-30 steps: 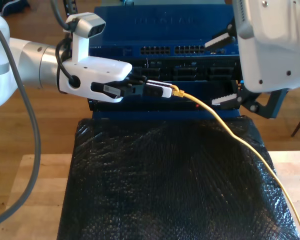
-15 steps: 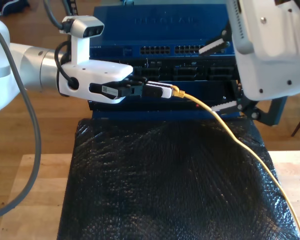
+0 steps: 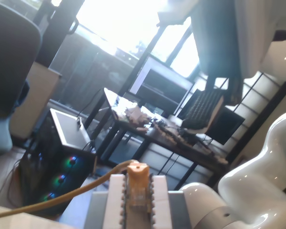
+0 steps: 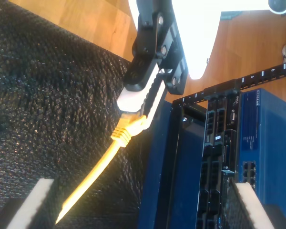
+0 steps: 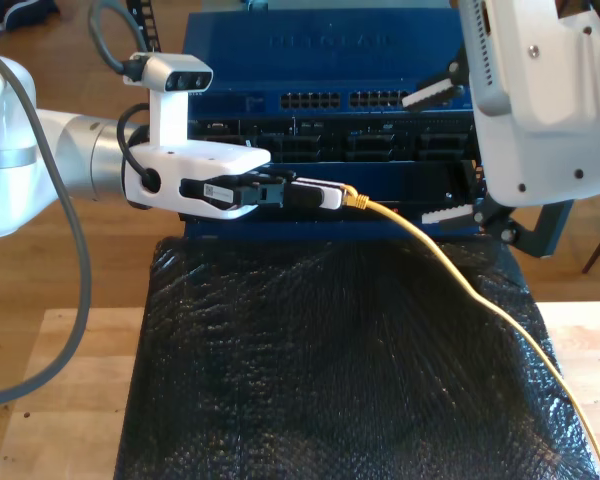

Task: Grab the cable and plug it in

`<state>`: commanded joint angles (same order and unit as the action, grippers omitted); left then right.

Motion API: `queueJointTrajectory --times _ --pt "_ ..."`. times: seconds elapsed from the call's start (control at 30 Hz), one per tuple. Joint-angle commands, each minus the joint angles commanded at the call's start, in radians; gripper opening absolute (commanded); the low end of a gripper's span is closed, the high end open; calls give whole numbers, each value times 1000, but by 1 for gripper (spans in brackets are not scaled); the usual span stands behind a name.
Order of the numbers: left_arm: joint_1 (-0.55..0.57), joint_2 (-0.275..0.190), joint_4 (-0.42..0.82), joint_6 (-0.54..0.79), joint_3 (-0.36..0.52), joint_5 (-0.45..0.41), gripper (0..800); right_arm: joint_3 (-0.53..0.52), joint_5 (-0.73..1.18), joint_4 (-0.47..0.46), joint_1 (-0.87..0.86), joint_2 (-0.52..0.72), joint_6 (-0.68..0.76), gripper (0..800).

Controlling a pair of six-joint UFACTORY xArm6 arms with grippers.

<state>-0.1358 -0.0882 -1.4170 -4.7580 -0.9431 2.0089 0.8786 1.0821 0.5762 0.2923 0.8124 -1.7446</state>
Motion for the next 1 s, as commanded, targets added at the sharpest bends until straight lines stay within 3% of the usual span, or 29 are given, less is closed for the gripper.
queueJointTrajectory --times 0.37,1.0 --pt "0 31 -40 0 6 58 3 -69 -83 64 26 44 -8 791" --pt "-2 54 -92 -9 26 117 3 -173 -305 61 169 69 -31 788"
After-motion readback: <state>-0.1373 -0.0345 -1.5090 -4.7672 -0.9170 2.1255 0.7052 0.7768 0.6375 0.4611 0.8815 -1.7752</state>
